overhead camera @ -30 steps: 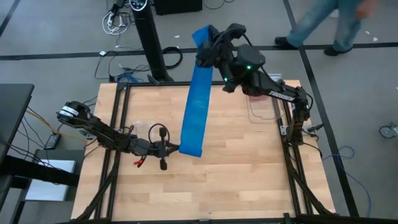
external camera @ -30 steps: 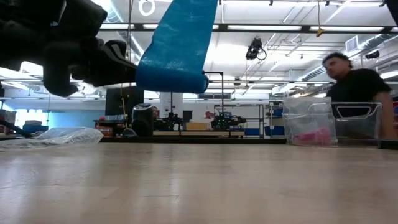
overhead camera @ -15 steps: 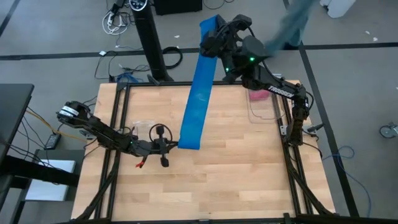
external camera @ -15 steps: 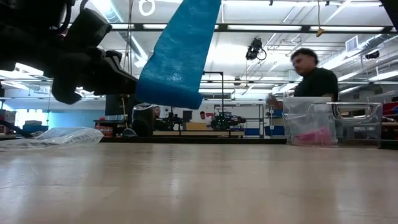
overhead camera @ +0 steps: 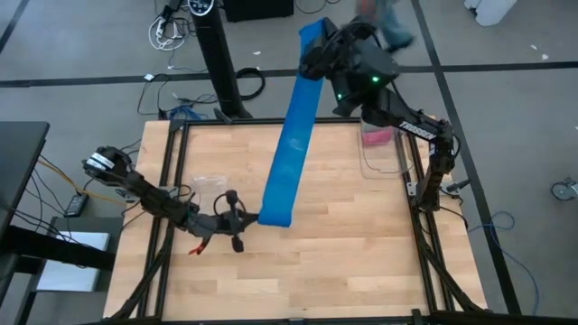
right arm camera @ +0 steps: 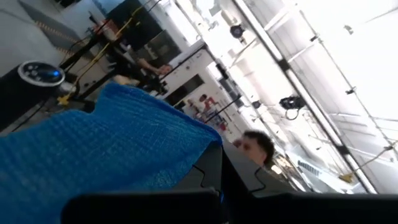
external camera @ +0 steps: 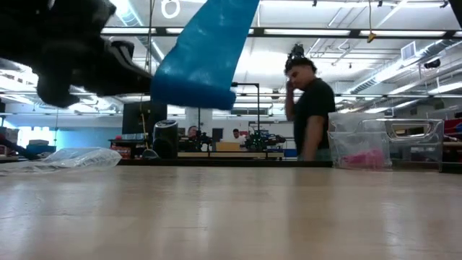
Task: Roll bandage
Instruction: Roll the blue bandage
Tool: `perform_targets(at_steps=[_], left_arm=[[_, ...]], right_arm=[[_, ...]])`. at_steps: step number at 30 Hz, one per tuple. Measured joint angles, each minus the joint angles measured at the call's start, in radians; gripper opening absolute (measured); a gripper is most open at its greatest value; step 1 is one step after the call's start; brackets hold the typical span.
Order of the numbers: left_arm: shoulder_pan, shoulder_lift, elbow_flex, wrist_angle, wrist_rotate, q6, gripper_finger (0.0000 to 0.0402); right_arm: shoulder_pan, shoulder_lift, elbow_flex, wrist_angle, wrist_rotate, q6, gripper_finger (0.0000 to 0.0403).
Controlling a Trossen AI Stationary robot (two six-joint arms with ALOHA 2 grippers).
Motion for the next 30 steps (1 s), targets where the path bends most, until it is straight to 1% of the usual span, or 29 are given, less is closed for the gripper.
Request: perform_targets(at_steps=[2, 5, 10, 12, 14, 19, 24, 30], left_arm=[[-0.031, 0.0, 0.032, -0.009, -0.013, 0.029, 0.0006], [-0.068, 0.0, 0.096, -0.079, -0.027, 0.049, 0.0006], [-0.128, 0.0, 0.219, -0.244, -0.116, 0.055, 0.0006], [-0.148, 0.0, 0.264, -0.283, -0.12, 0.065, 0.0006], [-0.172, 0.0, 0.295, -0.286, -0.124, 0.108, 0.0007], [-0.223, 0.0, 0.357, -0.286, -0.123, 0.179, 0.0007], [-0.242, 0.0, 0.38, -0.314, -0.122, 0.19, 0.0007], [-0.24, 0.0, 0.38, -0.313, -0.108, 0.179, 0.0007]], right_arm=[[-0.019, 0.0, 0.0, -0.102, -0.016, 0.093, 0.0], [-0.048, 0.0, -0.001, -0.25, -0.062, 0.259, 0.0], [-0.08, 0.0, -0.007, -0.487, -0.148, 0.529, 0.0001], [-0.089, 0.0, -0.025, -0.534, -0.17, 0.594, 0.0002], [-0.095, 0.0, -0.042, -0.579, -0.185, 0.647, 0.0004], [-0.108, 0.001, -0.104, -0.62, -0.282, 0.77, 0.0012], [-0.127, 0.001, -0.163, -0.651, -0.391, 0.885, 0.0043], [-0.152, 0.001, -0.21, -0.742, -0.482, 1.01, 0.0112]])
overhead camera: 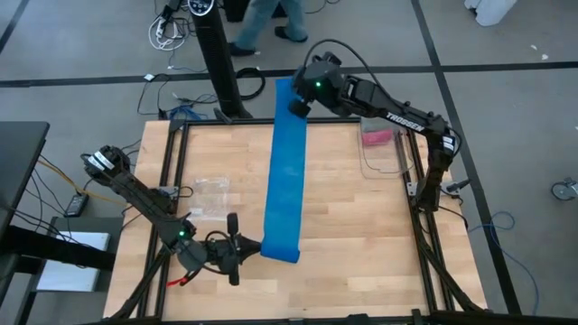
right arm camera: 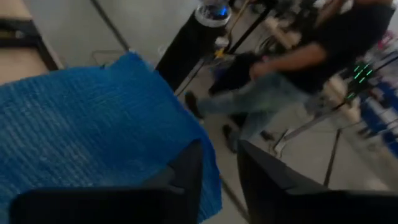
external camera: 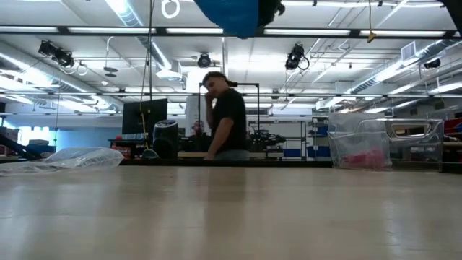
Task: Roll bandage
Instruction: Roll the blue bandage
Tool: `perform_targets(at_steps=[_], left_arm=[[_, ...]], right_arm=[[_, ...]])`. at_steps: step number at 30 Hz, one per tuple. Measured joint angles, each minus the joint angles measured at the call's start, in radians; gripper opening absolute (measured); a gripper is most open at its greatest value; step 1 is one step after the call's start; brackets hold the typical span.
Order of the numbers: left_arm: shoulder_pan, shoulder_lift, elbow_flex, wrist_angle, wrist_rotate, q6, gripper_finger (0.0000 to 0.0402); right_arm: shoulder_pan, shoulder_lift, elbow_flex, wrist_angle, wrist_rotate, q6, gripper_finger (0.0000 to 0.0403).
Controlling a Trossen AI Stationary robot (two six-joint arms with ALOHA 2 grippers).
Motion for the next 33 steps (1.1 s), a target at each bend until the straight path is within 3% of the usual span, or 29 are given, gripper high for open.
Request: perform_targets(at_steps=[6, 13, 24, 33], left_arm=[[0.0, -0.002, 0.0, 0.018, 0.018, -0.001, 0.0007], [0.0, -0.003, 0.0, 0.032, 0.02, -0.019, 0.0007], [0.0, -0.004, 0.0, 0.04, 0.016, -0.022, 0.0007], [-0.017, -0.028, -0.001, 0.063, -0.064, 0.033, 0.0008]], right_arm=[[0.004, 0.0, -0.016, -0.059, -0.007, 0.018, 0.0172], [0.039, 0.0, -0.017, -0.065, -0.024, -0.009, 0.0196], [0.023, 0.0, -0.017, -0.238, -0.297, 0.121, 0.0192], [0.025, -0.011, -0.023, -0.269, -0.605, 0.088, 0.0177]])
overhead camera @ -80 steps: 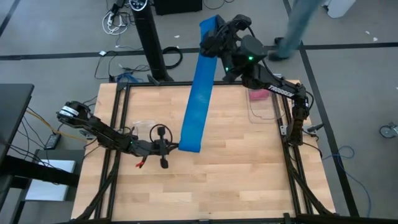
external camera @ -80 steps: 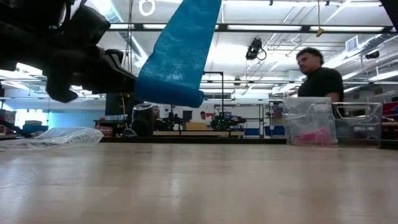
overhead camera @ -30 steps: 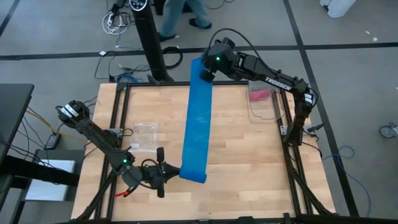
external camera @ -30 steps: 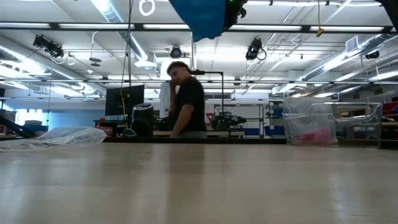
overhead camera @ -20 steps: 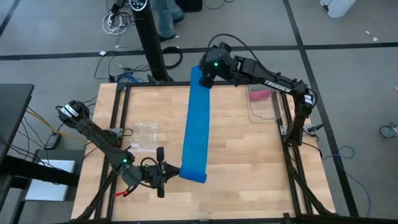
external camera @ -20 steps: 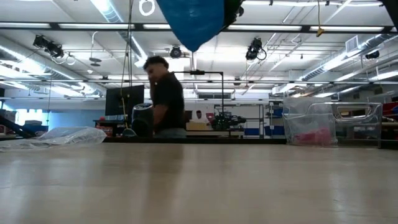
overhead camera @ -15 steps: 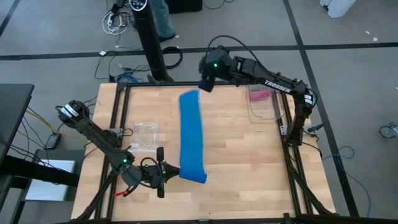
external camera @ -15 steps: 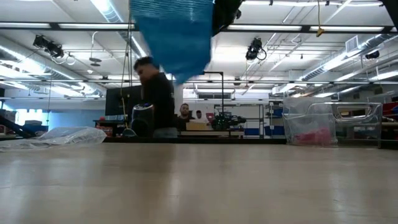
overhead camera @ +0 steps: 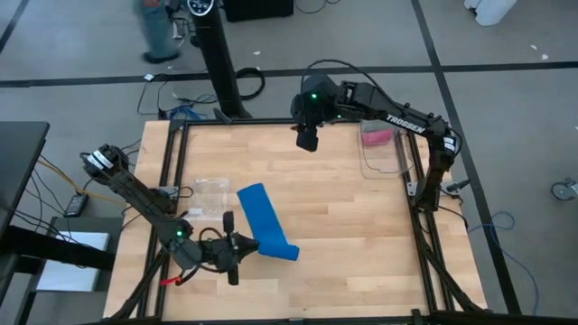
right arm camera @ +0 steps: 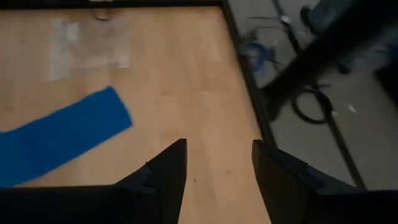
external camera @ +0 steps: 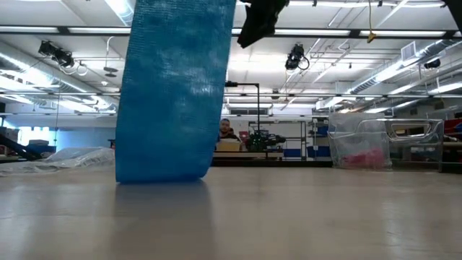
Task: Roll bandage
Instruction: Roll the blue bandage
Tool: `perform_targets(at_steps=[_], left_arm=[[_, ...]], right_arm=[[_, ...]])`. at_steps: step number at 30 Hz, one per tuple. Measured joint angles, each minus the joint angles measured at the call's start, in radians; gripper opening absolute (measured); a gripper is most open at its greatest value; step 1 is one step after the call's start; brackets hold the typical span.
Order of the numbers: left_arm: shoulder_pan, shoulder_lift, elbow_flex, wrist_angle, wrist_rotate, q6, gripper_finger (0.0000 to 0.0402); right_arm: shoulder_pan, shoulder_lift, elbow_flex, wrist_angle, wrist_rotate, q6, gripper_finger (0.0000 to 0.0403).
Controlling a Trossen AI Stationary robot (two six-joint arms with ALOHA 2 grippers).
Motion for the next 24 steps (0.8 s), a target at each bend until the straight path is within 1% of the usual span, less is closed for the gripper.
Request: perform_targets(at_steps=[3, 5, 8, 11, 14, 18, 21, 24], left_arm=[[-0.003, -0.057, 0.0, -0.001, -0.022, 0.002, 0.0007], [-0.002, -0.109, 0.0, -0.009, -0.022, 0.002, 0.0006], [0.0, -0.193, 0.0, -0.029, -0.025, 0.001, 0.0006], [0.006, -0.27, 0.0, -0.077, -0.031, -0.002, 0.0006], [0.007, -0.343, 0.0, -0.124, -0.035, -0.003, 0.0006], [0.023, -0.413, 0.0, -0.16, -0.047, -0.021, 0.0006], [0.046, -0.449, 0.007, -0.216, -0.051, -0.047, 0.0006], [0.071, -0.456, 0.045, -0.274, -0.048, -0.057, 0.0006]], right_arm=[[0.008, -0.008, -0.06, 0.045, -0.046, -0.009, 0.0171], [0.015, -0.022, -0.134, 0.123, -0.078, -0.021, 0.0168], [0.023, -0.054, -0.281, 0.271, -0.128, -0.031, 0.0165], [0.028, -0.098, -0.456, 0.427, -0.146, -0.039, 0.0164], [0.036, -0.164, -0.638, 0.611, -0.155, -0.038, 0.0164], [0.057, -0.262, -0.888, 0.92, -0.164, -0.008, 0.0164], [0.092, -0.312, -1.073, 1.17, -0.154, 0.019, 0.0165], [0.137, -0.325, -1.229, 1.388, -0.14, 0.033, 0.0162]])
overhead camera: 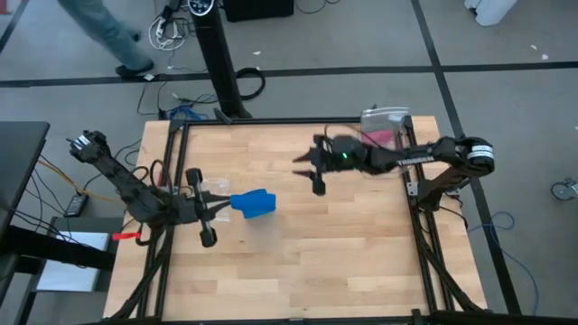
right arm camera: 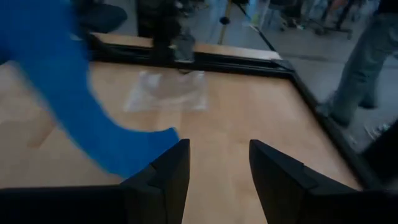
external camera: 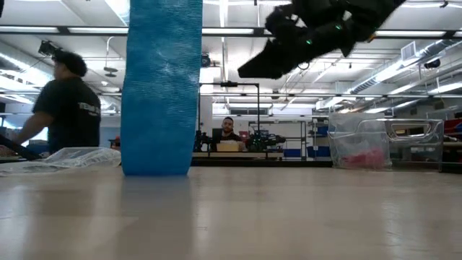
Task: Roll bandage
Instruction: Roll the blue bandage
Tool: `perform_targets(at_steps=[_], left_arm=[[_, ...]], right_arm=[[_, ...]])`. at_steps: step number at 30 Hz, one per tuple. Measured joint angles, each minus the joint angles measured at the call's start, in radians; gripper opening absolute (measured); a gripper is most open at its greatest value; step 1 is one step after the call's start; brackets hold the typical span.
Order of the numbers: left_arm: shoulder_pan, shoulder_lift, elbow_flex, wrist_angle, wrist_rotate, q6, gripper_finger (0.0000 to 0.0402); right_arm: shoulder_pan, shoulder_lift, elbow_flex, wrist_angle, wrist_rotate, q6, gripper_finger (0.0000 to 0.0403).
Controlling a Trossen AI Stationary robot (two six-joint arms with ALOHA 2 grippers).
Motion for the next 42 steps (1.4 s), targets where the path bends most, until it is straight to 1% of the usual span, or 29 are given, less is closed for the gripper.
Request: perform_targets(at_steps=[2, 5, 7, 9, 12, 14, 16, 19, 22, 25, 30, 33, 37, 40, 42], left_arm=[[0.014, 0.002, 0.041, -0.05, 0.001, 0.001, 0.0006], [0.039, 0.002, 0.131, -0.151, 0.002, 0.002, 0.0006], [0.059, 0.003, 0.195, -0.22, 0.002, 0.002, 0.0006], [0.078, 0.004, 0.251, -0.28, 0.005, 0.003, 0.0006], [0.101, 0.004, 0.317, -0.331, 0.028, 0.004, 0.0006], [0.116, 0.004, 0.342, -0.348, 0.034, 0.004, 0.0006], [0.126, 0.005, 0.356, -0.356, 0.048, 0.006, 0.0006], [0.142, 0.005, 0.367, -0.37, 0.061, 0.01, 0.0006], [0.162, 0.006, 0.379, -0.392, 0.065, 0.011, 0.0006], [0.18, 0.01, 0.391, -0.404, 0.066, 0.012, 0.0006], [0.202, 0.01, 0.403, -0.4, 0.071, 0.034, 0.0006], [0.211, 0.01, 0.403, -0.392, 0.084, 0.038, 0.0006], [0.22, 0.01, 0.402, -0.38, 0.085, 0.055, 0.0006], [0.22, 0.009, 0.402, -0.374, 0.085, 0.06, 0.0006], [0.219, 0.008, 0.402, -0.365, 0.088, 0.066, 0.0006]], right_arm=[[0.031, 0.005, -0.088, 0.117, 0.008, 0.02, 0.0156], [0.078, 0.04, -0.177, 0.296, 0.009, 0.073, 0.0146], [0.106, 0.079, -0.2, 0.374, 0.007, 0.106, 0.014], [0.127, 0.115, -0.205, 0.406, 0.0, 0.129, 0.0136], [0.147, 0.184, -0.177, 0.452, 0.0, 0.147, 0.0138], [0.157, 0.229, -0.155, 0.497, 0.011, 0.135, 0.0148], [0.161, 0.277, -0.123, 0.54, 0.037, 0.128, 0.0166], [0.158, 0.346, -0.073, 0.563, 0.044, 0.127, 0.02], [0.152, 0.413, -0.019, 0.562, 0.008, 0.149, 0.0233], [0.151, 0.48, 0.041, 0.563, -0.057, 0.197, 0.0256], [0.158, 0.581, 0.141, 0.573, -0.109, 0.233, 0.0274], [0.165, 0.629, 0.188, 0.583, -0.108, 0.254, 0.0274], [0.168, 0.687, 0.231, 0.584, -0.098, 0.253, 0.0262], [0.167, 0.731, 0.245, 0.584, -0.098, 0.247, 0.0239], [0.168, 0.752, 0.25, 0.596, -0.084, 0.255, 0.0211]])
